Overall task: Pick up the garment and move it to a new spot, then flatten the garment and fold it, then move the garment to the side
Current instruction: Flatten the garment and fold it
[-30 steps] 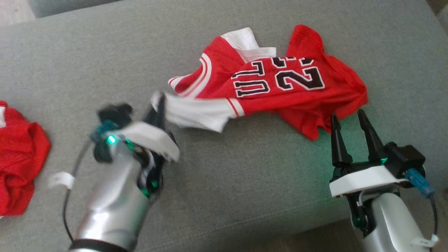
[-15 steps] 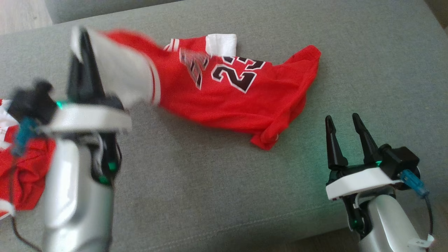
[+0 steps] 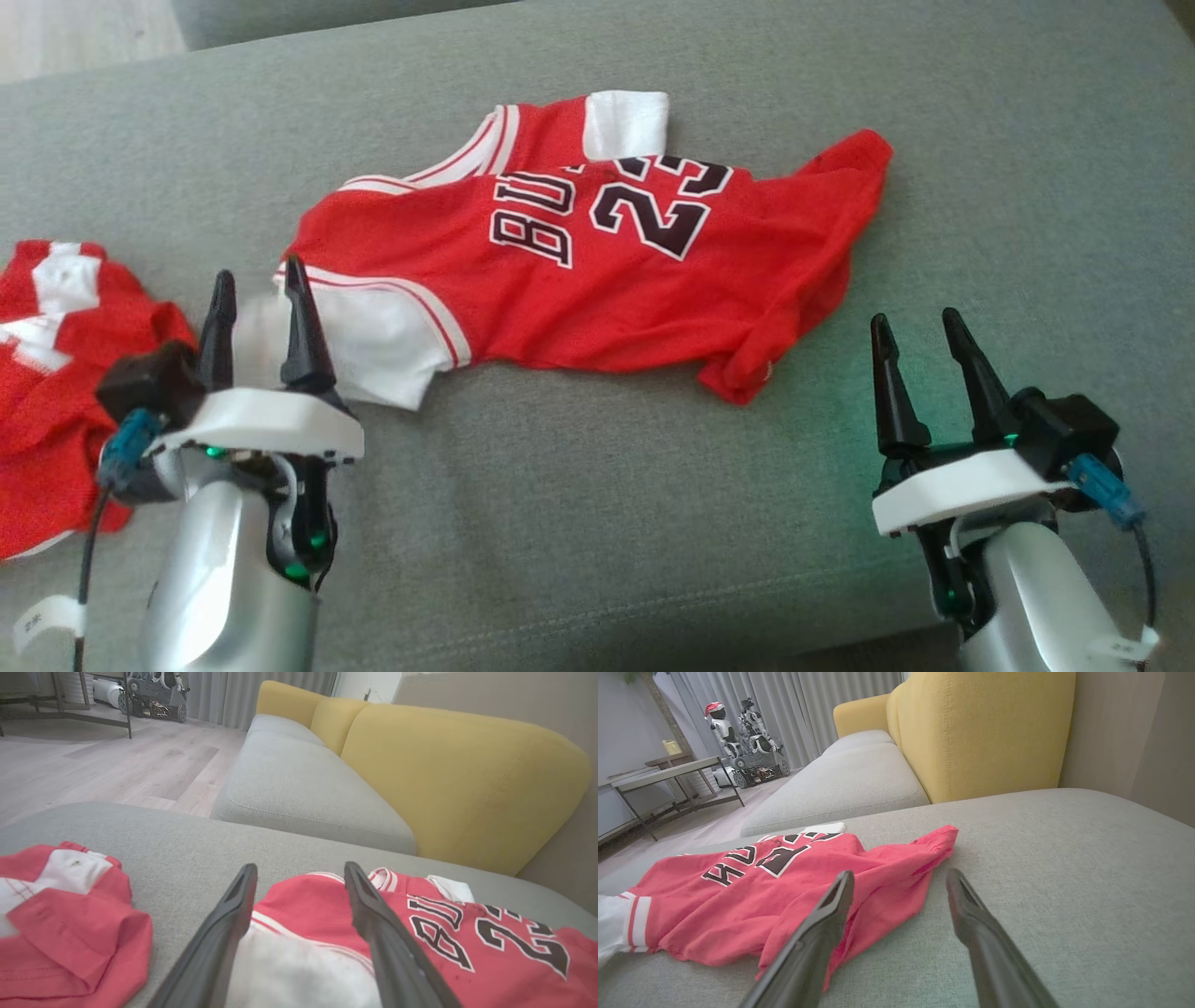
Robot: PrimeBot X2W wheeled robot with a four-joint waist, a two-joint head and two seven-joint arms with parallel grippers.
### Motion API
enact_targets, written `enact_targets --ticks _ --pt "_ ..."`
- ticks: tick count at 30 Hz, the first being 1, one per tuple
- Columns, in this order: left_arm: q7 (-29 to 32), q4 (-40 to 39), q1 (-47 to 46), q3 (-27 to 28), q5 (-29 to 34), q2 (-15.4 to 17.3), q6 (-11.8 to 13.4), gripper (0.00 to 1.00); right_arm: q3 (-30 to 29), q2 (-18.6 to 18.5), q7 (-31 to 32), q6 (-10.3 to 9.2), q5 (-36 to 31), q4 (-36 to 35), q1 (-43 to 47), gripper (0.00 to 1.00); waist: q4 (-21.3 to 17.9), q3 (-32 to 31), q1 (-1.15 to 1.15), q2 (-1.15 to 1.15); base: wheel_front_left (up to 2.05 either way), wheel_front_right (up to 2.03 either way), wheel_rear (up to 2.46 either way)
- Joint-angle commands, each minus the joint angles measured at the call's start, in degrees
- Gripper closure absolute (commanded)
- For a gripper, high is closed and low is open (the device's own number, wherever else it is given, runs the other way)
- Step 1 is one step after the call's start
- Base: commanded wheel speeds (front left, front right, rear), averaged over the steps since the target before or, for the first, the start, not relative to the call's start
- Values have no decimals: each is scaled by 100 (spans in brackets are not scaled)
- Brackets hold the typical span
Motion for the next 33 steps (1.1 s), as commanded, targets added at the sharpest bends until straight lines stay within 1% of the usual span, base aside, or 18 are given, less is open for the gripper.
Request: enact_targets --ticks 1,4,5,10,14,19,22,28,33 --pt "-31 -283 -249 143 -59 87 51 0 105 -20 1 43 -22 -181 -161 0 53 -22 0 0 0 0 0" --pt "-31 -524 -249 94 -196 87 109 0 85 -20 30 43 -49 -215 -124 0 149 -53 0 0 0 0 0" --pt "-31 -741 -206 45 -289 87 140 0 78 -20 48 43 -66 -228 -92 0 210 -80 0 0 0 0 0" --pt "-31 -1333 16 -143 -493 87 124 0 99 -20 86 43 -80 -278 -39 0 320 -141 0 0 0 0 0" --pt "-31 -1679 284 -397 -695 87 161 0 96 -20 104 43 -81 -317 18 0 389 -174 0 0 0 0 0" --pt "-31 -1910 481 -608 -790 87 232 0 134 -20 116 43 -70 -332 69 0 443 -175 0 0 0 0 0" --pt "-31 -1920 581 -747 -815 87 254 0 220 -20 141 43 -31 -317 109 0 471 -186 0 0 0 0 0" --pt "-31 -1917 617 -900 -824 86 287 0 564 -20 238 43 101 -206 158 0 487 -172 0 0 0 0 0" --pt "-31 -1915 597 -959 -835 86 293 0 919 -20 445 43 193 22 120 0 521 -89 0 0 0 0 0"
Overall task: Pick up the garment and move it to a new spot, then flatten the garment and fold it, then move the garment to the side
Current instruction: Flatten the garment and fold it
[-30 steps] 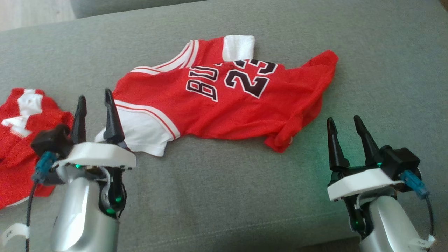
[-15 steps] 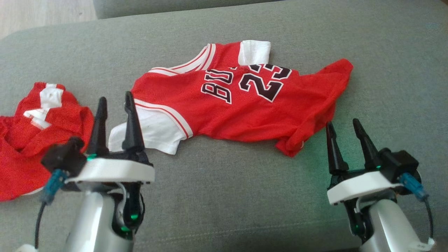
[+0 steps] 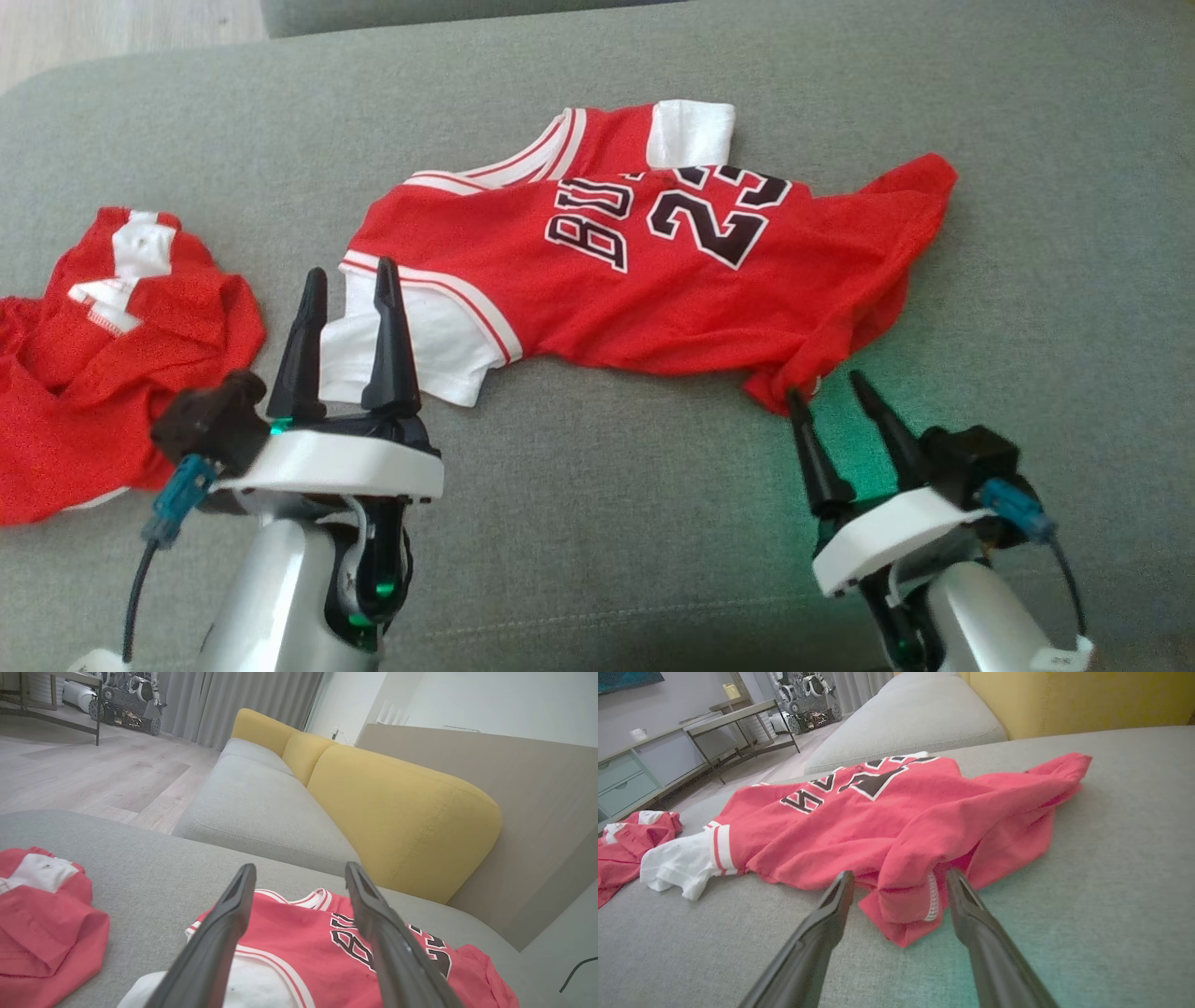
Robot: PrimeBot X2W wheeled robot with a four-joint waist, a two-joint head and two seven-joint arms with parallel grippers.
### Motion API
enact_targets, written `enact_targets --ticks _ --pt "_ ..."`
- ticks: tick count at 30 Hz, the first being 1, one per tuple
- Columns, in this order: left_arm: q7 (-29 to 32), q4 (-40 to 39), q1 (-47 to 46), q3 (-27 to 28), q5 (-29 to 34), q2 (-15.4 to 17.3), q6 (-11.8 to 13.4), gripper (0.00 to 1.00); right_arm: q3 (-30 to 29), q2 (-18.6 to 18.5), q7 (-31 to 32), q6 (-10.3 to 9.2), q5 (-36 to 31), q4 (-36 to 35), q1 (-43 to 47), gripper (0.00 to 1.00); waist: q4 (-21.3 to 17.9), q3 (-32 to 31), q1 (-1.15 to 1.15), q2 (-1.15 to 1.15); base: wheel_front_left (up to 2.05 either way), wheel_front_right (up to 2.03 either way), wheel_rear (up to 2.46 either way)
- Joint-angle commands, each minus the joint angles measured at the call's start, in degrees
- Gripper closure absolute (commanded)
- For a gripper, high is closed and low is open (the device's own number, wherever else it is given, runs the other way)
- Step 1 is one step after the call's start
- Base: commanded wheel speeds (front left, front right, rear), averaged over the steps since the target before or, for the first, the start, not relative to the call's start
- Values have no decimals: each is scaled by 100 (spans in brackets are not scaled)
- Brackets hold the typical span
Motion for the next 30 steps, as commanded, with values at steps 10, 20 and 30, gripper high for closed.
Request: enact_targets --ticks 10,20,30 --pt "-30 -155 -214 141 -4 68 -34 0 508 -17 158 43 228 439 -536 0 199 182 0 0 0 0 0" --pt "-30 -134 -304 166 9 68 -48 0 534 -17 94 43 350 1123 -1065 89 339 341 0 0 0 0 0" --pt "-30 -79 -227 260 -17 68 -49 0 203 -35 75 43 173 905 -974 100 73 134 0 0 0 0 0"
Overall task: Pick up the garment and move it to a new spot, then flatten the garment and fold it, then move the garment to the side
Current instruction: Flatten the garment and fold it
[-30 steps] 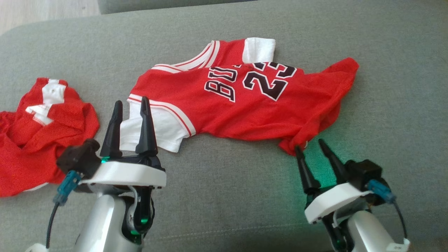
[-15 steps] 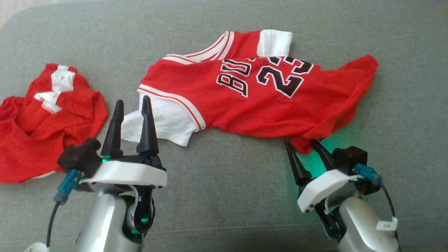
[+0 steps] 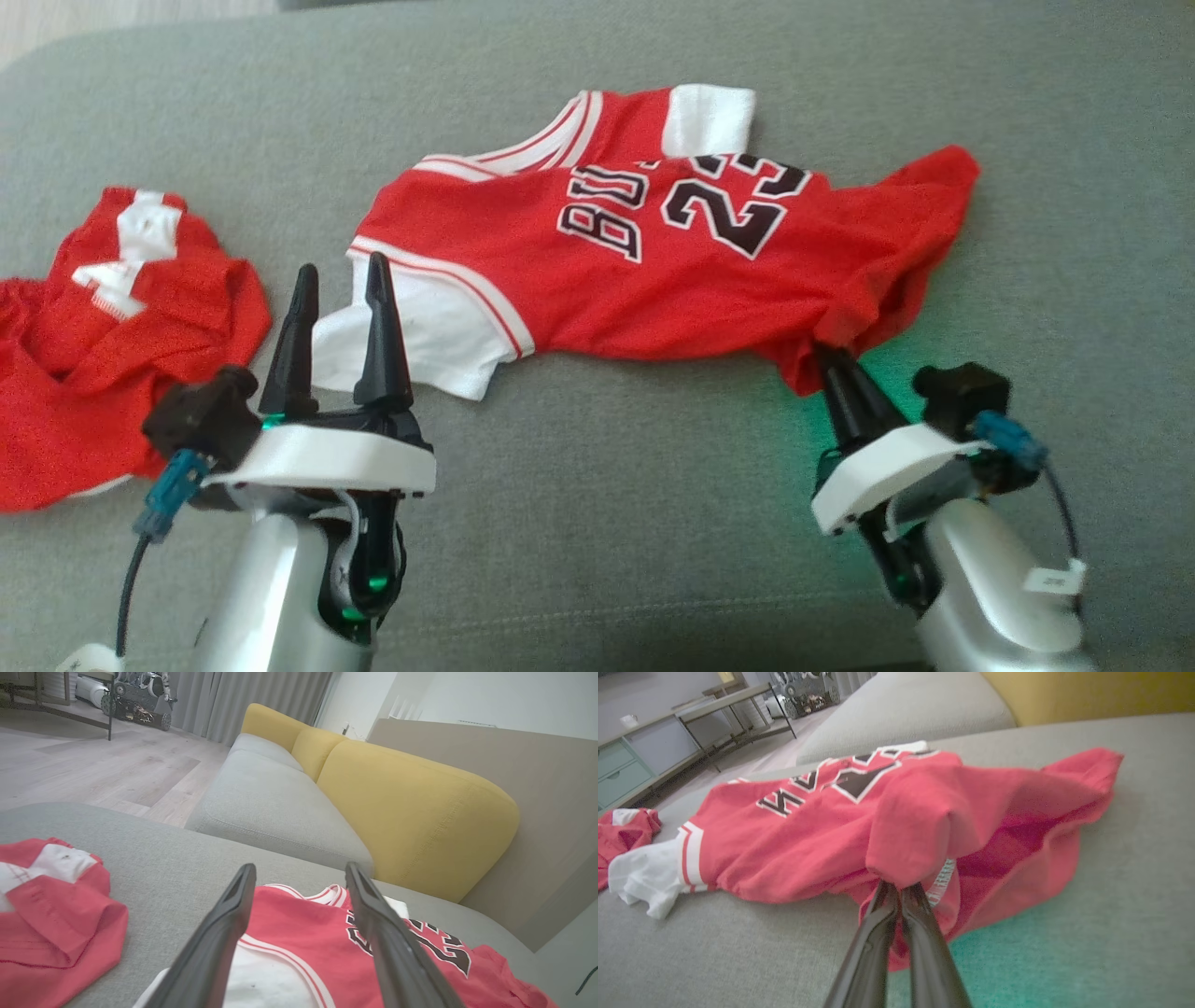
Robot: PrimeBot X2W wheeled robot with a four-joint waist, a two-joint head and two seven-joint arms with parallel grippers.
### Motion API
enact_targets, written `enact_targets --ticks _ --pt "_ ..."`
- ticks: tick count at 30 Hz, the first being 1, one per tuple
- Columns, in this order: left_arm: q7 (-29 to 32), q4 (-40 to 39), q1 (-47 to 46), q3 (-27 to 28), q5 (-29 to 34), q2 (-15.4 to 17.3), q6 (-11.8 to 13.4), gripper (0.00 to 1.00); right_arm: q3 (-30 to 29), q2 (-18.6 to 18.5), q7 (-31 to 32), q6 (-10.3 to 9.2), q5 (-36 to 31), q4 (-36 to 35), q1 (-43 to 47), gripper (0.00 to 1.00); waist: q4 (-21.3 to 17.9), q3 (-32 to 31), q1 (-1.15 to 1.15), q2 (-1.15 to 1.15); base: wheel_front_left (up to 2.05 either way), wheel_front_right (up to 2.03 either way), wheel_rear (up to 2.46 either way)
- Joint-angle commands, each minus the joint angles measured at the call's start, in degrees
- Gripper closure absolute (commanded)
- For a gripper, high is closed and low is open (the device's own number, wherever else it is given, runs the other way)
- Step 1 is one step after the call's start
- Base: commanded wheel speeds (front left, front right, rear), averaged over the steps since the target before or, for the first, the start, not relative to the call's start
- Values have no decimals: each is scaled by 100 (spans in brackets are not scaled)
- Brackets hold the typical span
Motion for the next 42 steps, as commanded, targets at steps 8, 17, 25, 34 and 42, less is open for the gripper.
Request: enact_targets --ticks 8,17,25,34,42 --pt "-30 -153 -58 84 -95 63 41 0 -311 -394 439 43 210 -1522 244 100 -266 -296 0 0 0 0 0" --pt "-30 -133 -6 8 -173 63 59 0 -218 -846 1594 43 1407 -2410 845 100 -288 -389 0 0 0 0 0" --pt "-30 -98 -23 -92 -178 63 41 0 -303 -1413 1999 43 1920 -1935 1070 0 -206 -337 0 0 0 0 0" --pt "-30 -44 -83 -62 -143 63 40 0 -1711 -649 1719 43 171 -1172 774 0 -234 -258 0 0 0 0 0" --pt "-30 3 -118 -98 -127 63 48 0 -1722 -200 1290 43 -217 -1608 973 0 -344 -245 0 0 0 0 0"
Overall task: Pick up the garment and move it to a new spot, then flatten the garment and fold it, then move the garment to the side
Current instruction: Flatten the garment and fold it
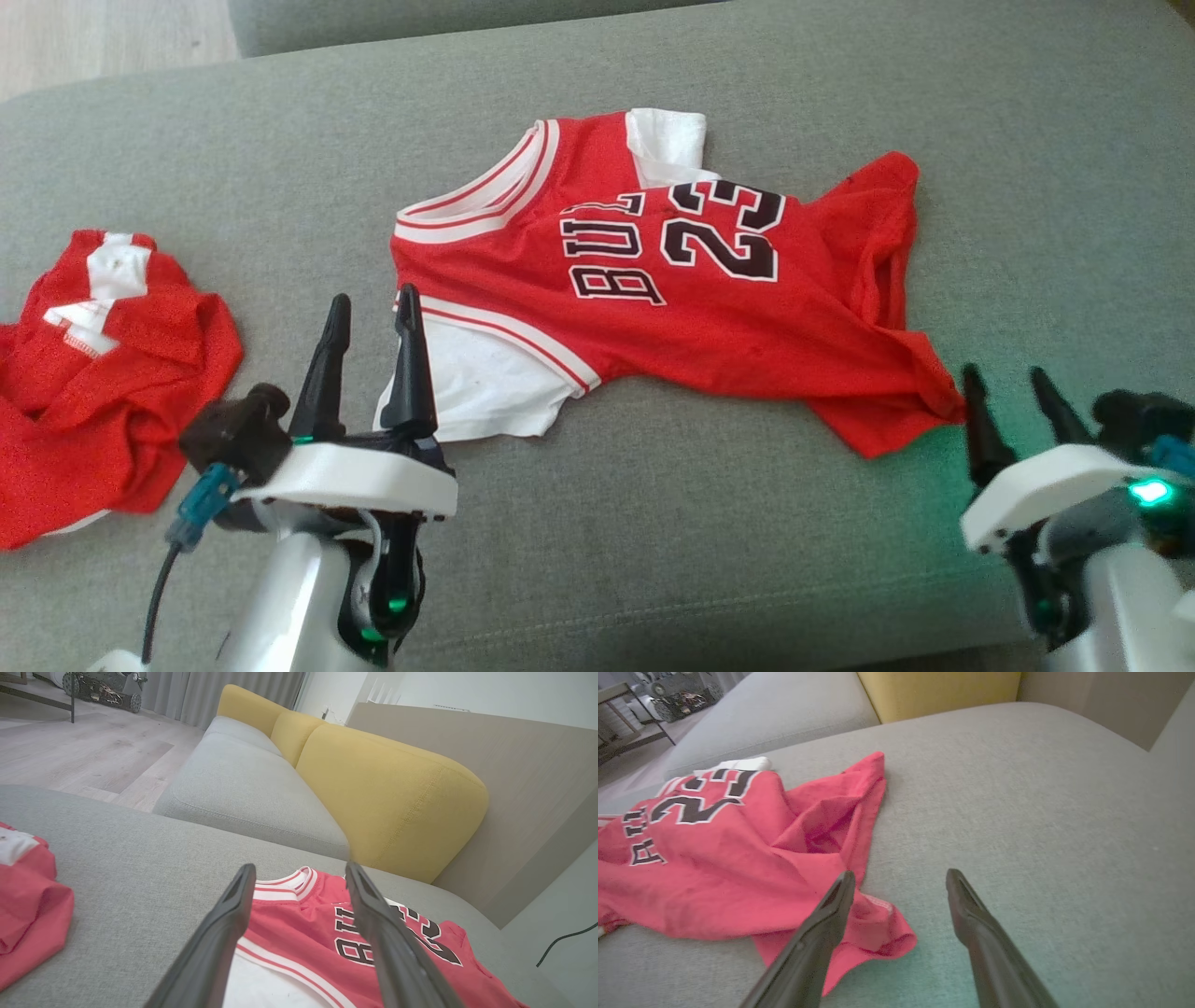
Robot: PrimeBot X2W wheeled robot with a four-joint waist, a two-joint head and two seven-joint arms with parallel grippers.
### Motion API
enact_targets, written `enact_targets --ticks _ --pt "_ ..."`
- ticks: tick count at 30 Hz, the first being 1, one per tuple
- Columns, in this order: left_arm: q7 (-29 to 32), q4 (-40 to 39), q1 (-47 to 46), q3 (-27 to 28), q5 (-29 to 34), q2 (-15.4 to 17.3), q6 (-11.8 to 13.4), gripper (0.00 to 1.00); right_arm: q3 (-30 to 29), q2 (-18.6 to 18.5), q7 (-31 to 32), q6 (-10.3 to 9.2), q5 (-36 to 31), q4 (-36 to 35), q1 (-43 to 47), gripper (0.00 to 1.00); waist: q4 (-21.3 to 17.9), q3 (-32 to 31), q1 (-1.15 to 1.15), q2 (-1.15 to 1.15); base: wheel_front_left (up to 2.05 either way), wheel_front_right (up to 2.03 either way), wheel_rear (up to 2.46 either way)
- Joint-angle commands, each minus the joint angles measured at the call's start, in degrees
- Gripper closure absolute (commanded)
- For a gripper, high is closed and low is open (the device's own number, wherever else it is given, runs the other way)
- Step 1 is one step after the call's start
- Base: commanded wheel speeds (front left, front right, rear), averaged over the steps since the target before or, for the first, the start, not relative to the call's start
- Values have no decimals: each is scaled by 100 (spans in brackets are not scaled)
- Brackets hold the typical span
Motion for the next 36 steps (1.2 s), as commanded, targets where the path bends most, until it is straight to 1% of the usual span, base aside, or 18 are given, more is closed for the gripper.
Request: enact_targets --ticks 1,6,13,18,22,25,29,36 --pt "-30 -158 -246 174 15 57 -2 0 187 16 -83 43 26 -235 4 0 -17 1 0 0 0 0 0" --pt "-30 -135 -239 196 25 57 -15 0 656 71 -471 43 275 -569 276 0 -81 47 0 0 0 0 0" --pt "-30 -52 -230 212 19 56 -52 0 1347 -37 -1066 43 457 -645 398 0 -95 -34 0 0 0 0 0" --pt "-30 -51 -185 174 7 56 -50 0 1521 -36 -1365 43 463 -400 323 0 -72 -116 0 0 0 0 0" --pt "-30 -94 -170 141 -5 56 -32 0 1490 -14 -1466 43 344 -231 104 0 -32 -60 0 0 0 0 0" --pt "-30 -109 -177 116 6 56 -31 0 1400 7 -1432 43 318 -163 -168 0 5 19 0 0 0 0 0" --pt "-30 -112 -243 106 22 56 -45 0 1142 30 -1194 43 369 -10 -652 0 73 147 0 0 0 0 0" --pt "-30 -90 -356 49 19 56 -61 0 715 -2 -304 43 535 684 -1585 0 223 356 0 0 0 0 0"
